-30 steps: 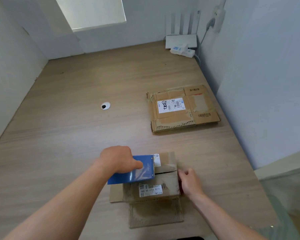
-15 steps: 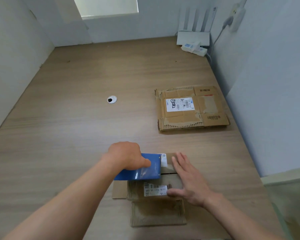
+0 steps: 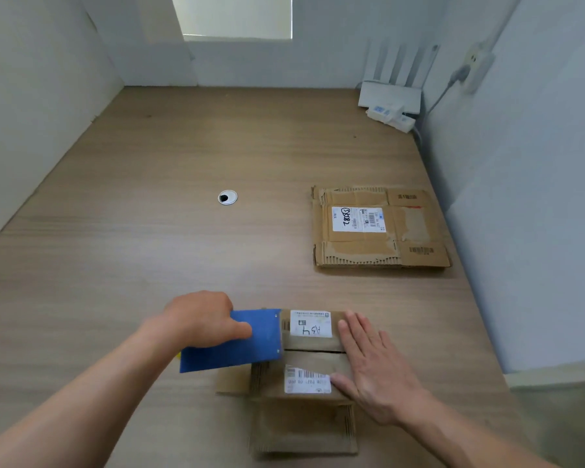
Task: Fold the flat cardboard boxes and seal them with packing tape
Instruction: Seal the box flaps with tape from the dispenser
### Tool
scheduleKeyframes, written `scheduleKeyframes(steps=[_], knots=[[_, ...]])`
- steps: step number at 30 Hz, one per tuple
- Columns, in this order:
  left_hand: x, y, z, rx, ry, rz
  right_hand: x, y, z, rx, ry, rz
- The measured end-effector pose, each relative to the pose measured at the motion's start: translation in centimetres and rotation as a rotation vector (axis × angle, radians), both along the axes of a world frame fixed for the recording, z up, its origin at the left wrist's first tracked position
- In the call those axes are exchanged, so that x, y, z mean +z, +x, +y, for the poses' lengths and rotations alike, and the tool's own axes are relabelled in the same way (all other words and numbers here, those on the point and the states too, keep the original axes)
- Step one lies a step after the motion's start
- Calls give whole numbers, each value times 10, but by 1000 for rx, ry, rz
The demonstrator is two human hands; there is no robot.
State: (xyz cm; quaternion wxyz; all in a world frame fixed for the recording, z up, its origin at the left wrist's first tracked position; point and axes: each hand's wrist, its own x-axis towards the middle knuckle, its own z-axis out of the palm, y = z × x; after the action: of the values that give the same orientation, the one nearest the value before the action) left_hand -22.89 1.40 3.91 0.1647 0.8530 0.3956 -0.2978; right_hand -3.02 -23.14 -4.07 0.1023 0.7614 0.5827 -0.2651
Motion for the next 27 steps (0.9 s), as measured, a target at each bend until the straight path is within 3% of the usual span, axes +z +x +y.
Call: scheduleKeyframes(steps=[4, 11, 27], knots=[[10, -58, 34, 133, -30, 73, -1, -2, 2, 9, -16, -17], [-3, -65, 31, 149, -83, 68, 4, -6, 5, 15, -69, -50], [-11, -5, -9, -167, 230, 174, 4, -10, 5, 9, -47, -38]])
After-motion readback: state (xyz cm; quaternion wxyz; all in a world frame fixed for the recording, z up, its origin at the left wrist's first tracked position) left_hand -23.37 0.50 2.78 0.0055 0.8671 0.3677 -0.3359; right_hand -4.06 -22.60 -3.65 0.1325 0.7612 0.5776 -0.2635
